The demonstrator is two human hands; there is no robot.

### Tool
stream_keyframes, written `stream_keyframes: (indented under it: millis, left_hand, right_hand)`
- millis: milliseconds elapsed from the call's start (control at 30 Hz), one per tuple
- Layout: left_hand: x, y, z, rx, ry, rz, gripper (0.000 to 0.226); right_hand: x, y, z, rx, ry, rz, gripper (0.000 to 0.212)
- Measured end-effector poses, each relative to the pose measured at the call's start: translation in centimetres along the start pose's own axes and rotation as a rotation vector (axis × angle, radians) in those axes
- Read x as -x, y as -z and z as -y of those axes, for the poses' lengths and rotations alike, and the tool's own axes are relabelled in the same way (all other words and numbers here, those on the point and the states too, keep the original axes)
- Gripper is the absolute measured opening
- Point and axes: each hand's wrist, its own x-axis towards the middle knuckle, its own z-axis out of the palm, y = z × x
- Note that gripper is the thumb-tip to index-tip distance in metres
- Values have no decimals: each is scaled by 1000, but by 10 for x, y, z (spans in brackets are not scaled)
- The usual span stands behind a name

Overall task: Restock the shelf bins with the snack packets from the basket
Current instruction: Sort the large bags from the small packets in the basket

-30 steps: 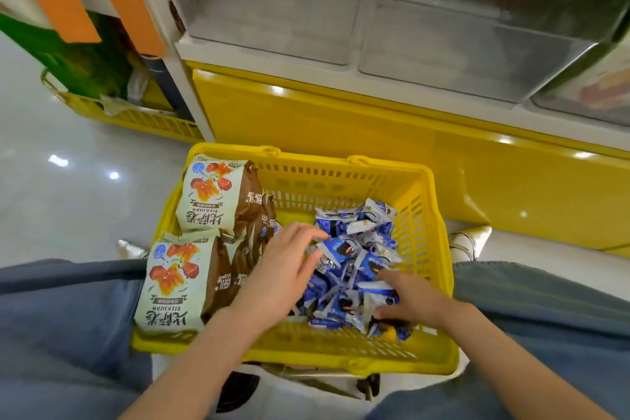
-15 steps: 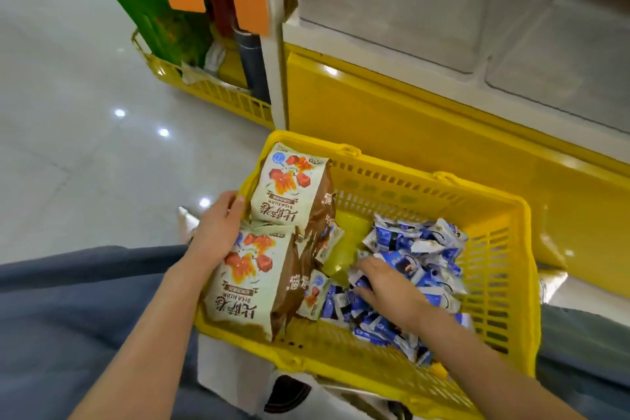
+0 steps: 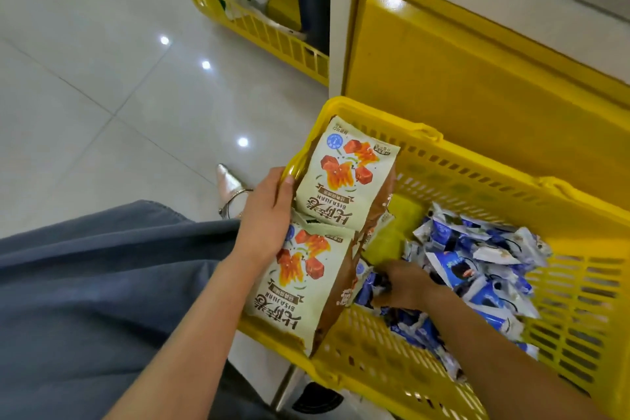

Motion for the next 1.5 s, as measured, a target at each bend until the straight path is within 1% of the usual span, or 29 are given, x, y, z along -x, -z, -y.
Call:
stream_keyframes:
  millis: [33,100,133,200,267,333,367,400,500,567,667,700,767,867,933,967,1000,1067,1133,1167,1200,1267,1333,1367,1400,1433,1467,1500]
  left_hand:
    - [0,0,0,5,-4,1,20]
    - [-1,0,0,13,-12,-1,21]
    - [-1,0,0,17,-15,-2,22]
    - [-1,0,1,22,-17,-2,24]
    - [-2,1,2,23,-21,-4,23]
    - [-3,0,3,15,-30,-6,22]
    - [-3,0,3,10,-35,-7,22]
    - [-3,0,3,7,-39,-9,21]
    - [-3,0,4,-8,-51,-16,19]
    - [-3,-1,3,-19,-55,-19,19]
    - [-3,-1,3,-29,-47,-26,22]
    - [-3,-1,3,-35,-46,-30,23]
    - [-3,-2,3,-69,-48,-37,24]
    - [-5,-2,1,-78,-33,-40,20]
    - [-2,0,-2,-25,-9,-46,19]
    - [2,1,-7,0,-27,-69,21]
    - [4,2,-9,-2,-61,-127,24]
    - [12,6,-19,-47,-196,-307,24]
    - [27,5,-39,-57,-369,-426,22]
    - [37,1,-50,-58,-455,-441,20]
    - [47,-6,-60,-54,-532,-427,18]
    - [68,-27,-73,-44,-653,-318,16]
    - [84,-57,-75,-63,-678,-119,18]
    - [89,-73,-71,-101,-651,-6,19]
    - [91,-89,-65,-158,-600,108,21]
    - [89,-105,-57,-214,-521,228,23]
    - [85,-120,-47,-249,-419,347,26]
    - [80,-133,-38,-269,-308,450,31]
  right_hand:
    - [-3,0,1,23,12,4,58]
    - [-7,1,4,78,26,3,30]
    - [-7,1,6,99,28,12,27]
    - [-7,3,11,130,29,45,33]
    - [-6,2,12,171,56,44,21]
    - [-3,2,13,216,85,24,31]
    - [-1,0,11,225,100,11,27]
    - [3,0,10,221,125,-15,21]
    - [15,0,6,235,187,-104,16]
    - [24,-3,4,272,200,-178,23]
    - [39,-5,4,244,210,-261,21]
    - [44,-5,5,243,209,-279,23]
    - [54,-2,9,233,218,-311,34]
    - [74,5,16,88,198,-412,39]
    - [89,10,19,-68,135,-453,39]
    - [99,12,17,-148,99,-465,39]
    - [106,13,15,-213,76,-464,37]
    - [119,17,4,-287,38,-479,32]
    - [140,19,-15,-363,-29,-572,29]
    - [149,20,-27,-394,-70,-640,28]
    - [158,21,-40,-409,-116,-707,28]
    - [171,20,-64,-412,-227,-780,34]
    - [176,17,-78,-418,-324,-742,42]
    - [175,16,-81,-390,-367,-712,48]
    - [172,15,-81,-310,-407,-710,54]
    - [168,14,-78,-207,-422,-742,59]
    - [166,14,-71,-132,-388,-799,59]
    - [163,14,-64,-112,-309,-842,55]
